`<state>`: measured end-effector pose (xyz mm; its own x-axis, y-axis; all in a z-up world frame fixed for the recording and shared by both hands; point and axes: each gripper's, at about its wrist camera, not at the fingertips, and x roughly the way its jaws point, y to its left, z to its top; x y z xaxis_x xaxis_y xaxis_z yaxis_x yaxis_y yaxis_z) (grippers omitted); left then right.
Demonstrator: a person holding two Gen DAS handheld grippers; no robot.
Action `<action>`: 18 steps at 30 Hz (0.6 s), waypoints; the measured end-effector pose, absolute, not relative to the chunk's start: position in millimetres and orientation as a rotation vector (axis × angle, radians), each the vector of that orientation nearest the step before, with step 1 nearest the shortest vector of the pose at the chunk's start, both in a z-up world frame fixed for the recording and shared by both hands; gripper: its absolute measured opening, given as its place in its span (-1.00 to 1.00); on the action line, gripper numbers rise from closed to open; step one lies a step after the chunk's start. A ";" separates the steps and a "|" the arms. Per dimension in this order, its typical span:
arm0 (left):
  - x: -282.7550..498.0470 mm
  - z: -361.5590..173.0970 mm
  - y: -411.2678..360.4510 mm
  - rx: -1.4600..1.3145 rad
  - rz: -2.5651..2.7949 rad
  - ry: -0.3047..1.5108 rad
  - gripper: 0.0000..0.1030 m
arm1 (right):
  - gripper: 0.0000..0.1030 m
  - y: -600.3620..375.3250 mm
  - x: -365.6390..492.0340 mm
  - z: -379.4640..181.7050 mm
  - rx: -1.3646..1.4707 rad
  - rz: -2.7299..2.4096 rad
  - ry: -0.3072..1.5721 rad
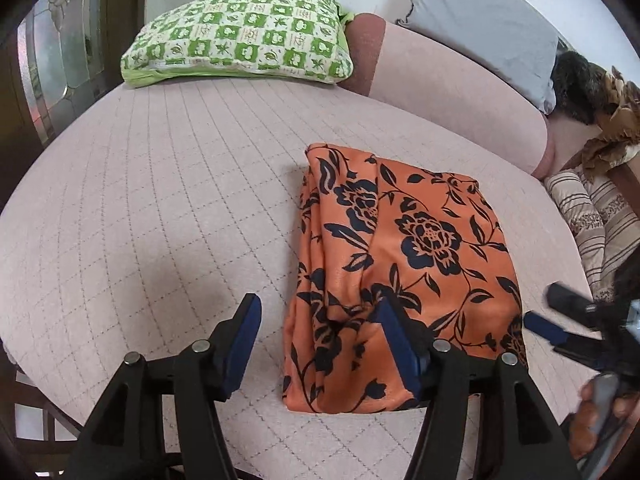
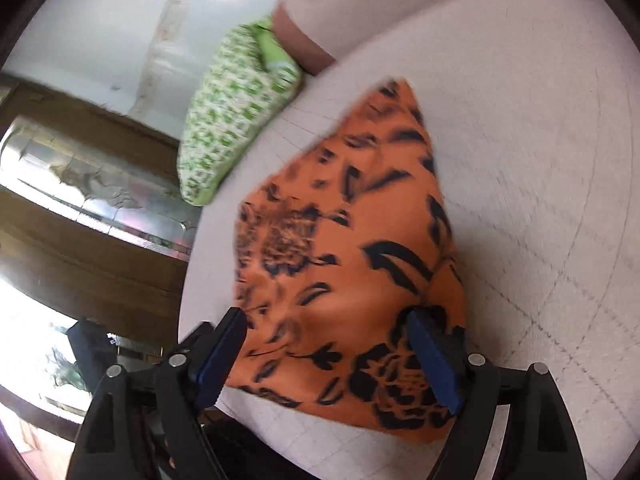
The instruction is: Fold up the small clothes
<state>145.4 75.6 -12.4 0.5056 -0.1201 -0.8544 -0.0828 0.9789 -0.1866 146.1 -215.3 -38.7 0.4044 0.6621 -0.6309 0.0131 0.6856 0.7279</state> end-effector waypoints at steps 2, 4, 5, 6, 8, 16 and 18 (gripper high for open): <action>144.9 -12.7 75.3 -0.223 -0.024 1.043 0.23 | 0.64 -210.8 146.7 -35.7 0.726 0.482 1.079; 145.4 -14.0 73.7 -0.229 -0.030 1.049 0.23 | 0.66 -206.8 151.6 -55.2 0.712 0.463 1.143; 145.4 -14.1 73.3 -0.227 -0.031 1.049 0.23 | 0.67 -205.6 153.8 -64.7 0.714 0.451 1.177; 144.9 -13.9 73.4 -0.222 -0.031 1.052 0.23 | 0.67 -206.1 153.9 -73.5 0.733 0.443 1.201; 144.0 -13.4 73.5 -0.216 -0.036 1.051 0.23 | 0.66 -209.9 149.1 -62.1 0.756 0.454 1.155; 143.3 -34.1 69.7 -0.173 -0.027 1.086 0.40 | 0.68 -203.2 158.0 -77.5 0.748 0.468 1.202; 144.9 -55.2 67.1 -0.120 -0.007 1.151 0.40 | 0.68 -203.3 156.2 -67.0 0.745 0.473 1.180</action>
<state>144.9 67.1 -55.2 0.4083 -0.0673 -0.9104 -0.0559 0.9936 -0.0985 156.2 -203.3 -67.0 0.3277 0.6850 -0.6507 0.0459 0.6764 0.7351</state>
